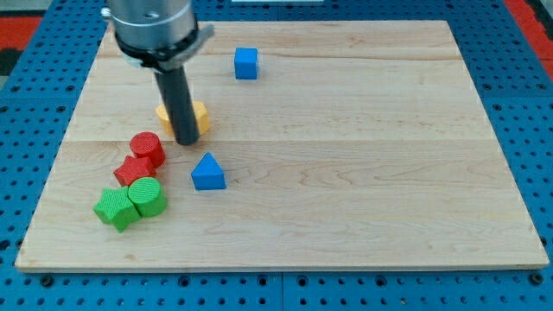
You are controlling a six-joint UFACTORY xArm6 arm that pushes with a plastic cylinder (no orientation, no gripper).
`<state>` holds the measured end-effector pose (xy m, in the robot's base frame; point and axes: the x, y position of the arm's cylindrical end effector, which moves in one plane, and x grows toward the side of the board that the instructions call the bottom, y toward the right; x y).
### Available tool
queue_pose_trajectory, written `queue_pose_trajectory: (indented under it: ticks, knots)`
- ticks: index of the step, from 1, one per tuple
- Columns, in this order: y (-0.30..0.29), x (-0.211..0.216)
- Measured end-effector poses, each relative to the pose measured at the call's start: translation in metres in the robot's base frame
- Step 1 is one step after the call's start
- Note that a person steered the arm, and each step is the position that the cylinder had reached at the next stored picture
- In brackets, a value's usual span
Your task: Slightly push the yellow heart towards top
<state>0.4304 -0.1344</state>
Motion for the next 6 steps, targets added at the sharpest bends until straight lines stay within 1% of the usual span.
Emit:
queue_pose_trajectory:
  ticks: [1, 2, 3, 4, 5, 6]
  knots:
    - [0.014, -0.036]
    - [0.046, -0.078]
    - [0.059, -0.078]
    - [0.057, -0.035]
    - [0.027, -0.003]
    - [-0.006, 0.003]
